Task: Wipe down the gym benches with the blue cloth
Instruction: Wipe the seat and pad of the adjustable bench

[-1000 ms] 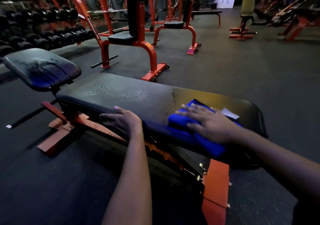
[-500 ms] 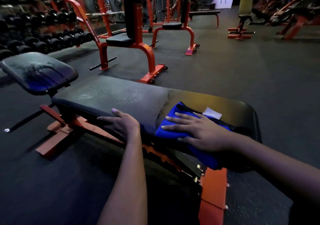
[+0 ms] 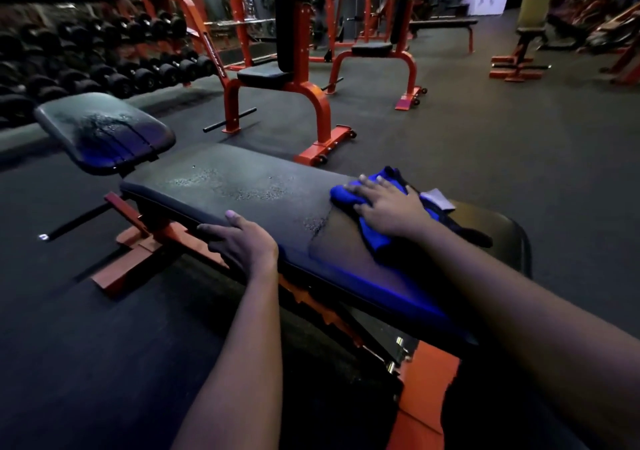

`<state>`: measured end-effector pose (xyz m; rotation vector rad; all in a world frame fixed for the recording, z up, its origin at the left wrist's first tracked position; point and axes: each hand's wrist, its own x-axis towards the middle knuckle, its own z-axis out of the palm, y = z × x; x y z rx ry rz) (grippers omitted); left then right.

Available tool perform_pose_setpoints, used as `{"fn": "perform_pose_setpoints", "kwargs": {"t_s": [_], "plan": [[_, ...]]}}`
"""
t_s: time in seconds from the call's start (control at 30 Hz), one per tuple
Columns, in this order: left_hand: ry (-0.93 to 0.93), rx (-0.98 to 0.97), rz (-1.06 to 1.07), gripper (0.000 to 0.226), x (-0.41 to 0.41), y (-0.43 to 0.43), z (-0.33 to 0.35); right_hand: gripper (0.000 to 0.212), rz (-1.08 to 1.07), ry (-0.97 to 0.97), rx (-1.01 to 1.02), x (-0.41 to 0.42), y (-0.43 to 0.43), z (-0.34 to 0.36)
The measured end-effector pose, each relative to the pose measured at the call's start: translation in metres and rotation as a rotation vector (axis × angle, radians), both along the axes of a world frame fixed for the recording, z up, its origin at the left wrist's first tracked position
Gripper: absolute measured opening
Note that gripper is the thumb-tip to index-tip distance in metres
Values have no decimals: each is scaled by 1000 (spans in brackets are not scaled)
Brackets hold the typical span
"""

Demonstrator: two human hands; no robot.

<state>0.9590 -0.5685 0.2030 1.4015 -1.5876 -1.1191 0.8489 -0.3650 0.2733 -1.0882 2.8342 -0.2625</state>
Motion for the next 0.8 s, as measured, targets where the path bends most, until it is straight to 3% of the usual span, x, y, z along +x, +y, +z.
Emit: {"fn": "perform_pose_setpoints", "kwargs": {"t_s": [0.07, 0.17, 0.27, 0.37, 0.6, 0.8], "plan": [[137, 27, 111, 64, 5, 12, 9, 49, 141, 9, -17, 36, 20, -4], [164, 19, 123, 66, 12, 20, 21, 50, 372, 49, -17, 82, 51, -5], [150, 31, 114, 67, 11, 20, 22, 48, 433, -16, -23, 82, 58, 1], [151, 31, 102, 68, 11, 19, 21, 46, 359, -44, -62, 54, 38, 0], [128, 22, 82, 69, 10, 17, 20, 49, -71, -29, -53, -36, -33, 6], [124, -19, 85, 71, 12, 20, 18, 49, -34, -16, -10, -19, -30, 2]]}}
